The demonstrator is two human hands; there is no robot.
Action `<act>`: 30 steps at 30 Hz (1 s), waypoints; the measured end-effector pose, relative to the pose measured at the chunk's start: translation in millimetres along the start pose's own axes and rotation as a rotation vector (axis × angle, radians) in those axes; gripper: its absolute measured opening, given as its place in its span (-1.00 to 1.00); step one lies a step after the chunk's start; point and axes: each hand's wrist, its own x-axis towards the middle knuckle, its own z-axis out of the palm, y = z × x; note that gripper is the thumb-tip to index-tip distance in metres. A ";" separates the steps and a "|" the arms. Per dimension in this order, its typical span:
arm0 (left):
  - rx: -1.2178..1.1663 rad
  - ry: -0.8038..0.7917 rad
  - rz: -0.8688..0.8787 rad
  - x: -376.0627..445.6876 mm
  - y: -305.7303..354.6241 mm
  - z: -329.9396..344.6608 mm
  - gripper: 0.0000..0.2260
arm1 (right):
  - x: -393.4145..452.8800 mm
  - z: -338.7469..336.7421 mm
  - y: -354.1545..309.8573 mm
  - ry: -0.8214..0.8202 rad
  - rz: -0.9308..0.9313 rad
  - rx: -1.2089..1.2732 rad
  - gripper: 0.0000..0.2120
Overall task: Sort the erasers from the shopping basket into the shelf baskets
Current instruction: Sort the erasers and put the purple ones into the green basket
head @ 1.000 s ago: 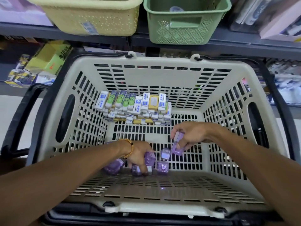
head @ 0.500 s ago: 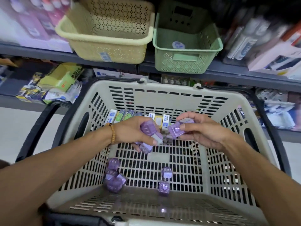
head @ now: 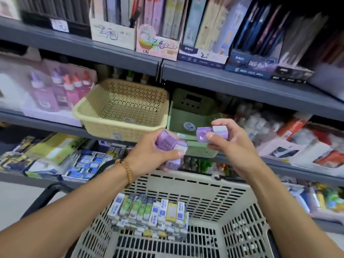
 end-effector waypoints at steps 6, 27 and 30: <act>-0.018 0.106 -0.077 17.9 7.6 -1.1 -0.77 | 19.8 5.8 7.2 -0.134 -0.040 -0.312 -0.76; -0.132 -0.044 -0.149 -17.7 15.9 -8.6 -0.78 | 66.9 13.2 19.0 -0.203 0.412 -0.191 -0.78; -0.171 -0.021 -0.153 -16.2 10.5 -15.6 -0.74 | 85.6 19.5 33.6 -0.319 0.482 -0.317 -0.72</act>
